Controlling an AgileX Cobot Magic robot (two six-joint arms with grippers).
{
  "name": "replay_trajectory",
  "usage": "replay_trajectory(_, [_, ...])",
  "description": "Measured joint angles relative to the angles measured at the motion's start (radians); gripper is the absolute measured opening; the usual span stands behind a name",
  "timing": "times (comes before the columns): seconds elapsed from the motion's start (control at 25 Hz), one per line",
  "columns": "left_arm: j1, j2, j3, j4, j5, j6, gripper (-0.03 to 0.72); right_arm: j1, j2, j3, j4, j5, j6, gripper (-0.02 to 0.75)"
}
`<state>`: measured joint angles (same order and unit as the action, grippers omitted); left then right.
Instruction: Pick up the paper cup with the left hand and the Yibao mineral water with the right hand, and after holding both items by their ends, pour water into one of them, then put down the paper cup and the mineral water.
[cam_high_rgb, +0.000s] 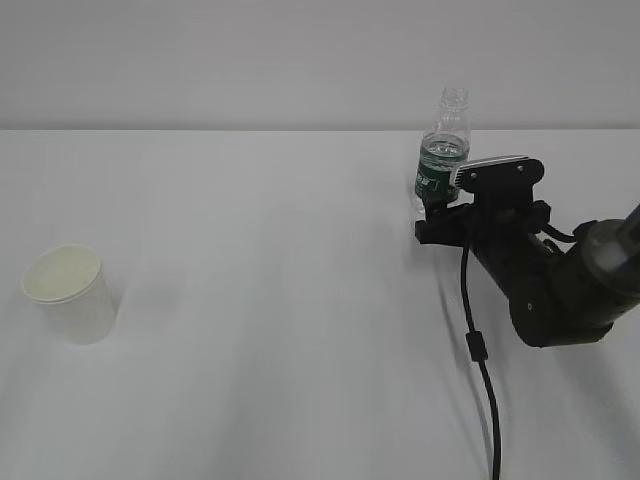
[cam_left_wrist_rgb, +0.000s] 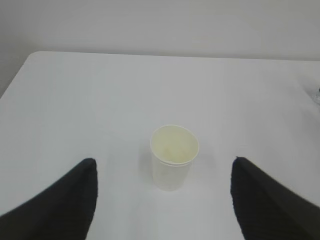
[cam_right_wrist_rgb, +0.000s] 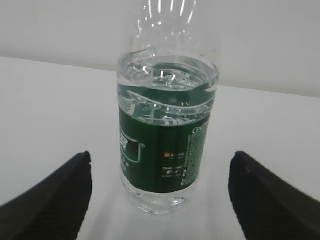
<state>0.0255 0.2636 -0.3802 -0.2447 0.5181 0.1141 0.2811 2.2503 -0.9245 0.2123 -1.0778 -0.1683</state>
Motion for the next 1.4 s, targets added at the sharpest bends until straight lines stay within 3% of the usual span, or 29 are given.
replay_trajectory(1.4, [0.000, 0.011, 0.000, 0.002, 0.015, 0.000, 0.590, -0.062, 0.045, -0.121, -0.141, 0.134, 0.045, 0.631])
